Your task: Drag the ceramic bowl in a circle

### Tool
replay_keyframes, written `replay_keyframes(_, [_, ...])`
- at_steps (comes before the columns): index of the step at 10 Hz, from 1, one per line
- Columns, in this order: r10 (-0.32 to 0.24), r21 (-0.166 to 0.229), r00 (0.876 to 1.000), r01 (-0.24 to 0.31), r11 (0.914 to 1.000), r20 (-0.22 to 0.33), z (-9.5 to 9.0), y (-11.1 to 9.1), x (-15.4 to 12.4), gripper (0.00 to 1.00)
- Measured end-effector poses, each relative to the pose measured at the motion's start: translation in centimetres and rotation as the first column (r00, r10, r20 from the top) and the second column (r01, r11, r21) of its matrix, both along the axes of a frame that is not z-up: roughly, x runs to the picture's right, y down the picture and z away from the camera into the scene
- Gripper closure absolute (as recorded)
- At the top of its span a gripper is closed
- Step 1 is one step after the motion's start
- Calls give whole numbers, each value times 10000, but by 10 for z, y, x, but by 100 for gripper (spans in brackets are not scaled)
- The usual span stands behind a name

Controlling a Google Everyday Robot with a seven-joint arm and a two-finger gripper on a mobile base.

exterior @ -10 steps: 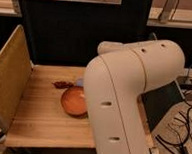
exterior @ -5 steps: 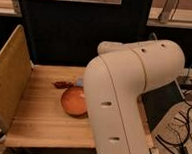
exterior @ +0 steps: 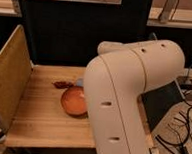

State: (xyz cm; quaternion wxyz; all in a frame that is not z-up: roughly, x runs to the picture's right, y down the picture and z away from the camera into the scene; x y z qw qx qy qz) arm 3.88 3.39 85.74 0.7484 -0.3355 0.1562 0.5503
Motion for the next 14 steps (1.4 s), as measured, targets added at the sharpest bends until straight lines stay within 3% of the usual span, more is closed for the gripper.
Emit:
replay_keyframes(6, [-77,81,10000,77,9999,7,-1,-1,-1,20])
replay_keyframes(7, [-252,263,9997,251,9993,29,-2,-2,-2,20])
replay_keyframes(8, [-737,716,9971,722,9948,186,-4,-2,-13,20])
replay_keyframes(11, [-1737,1655,9812,1581,9735,846,-9,4,-54,20])
replay_keyframes(13, [-1815,1685,9769,1612,9724,1127,-8,16,-70,20])
replay_keyframes(14, [-1744,1548,9768,1545,9758,1242,-4,25,-75,20])
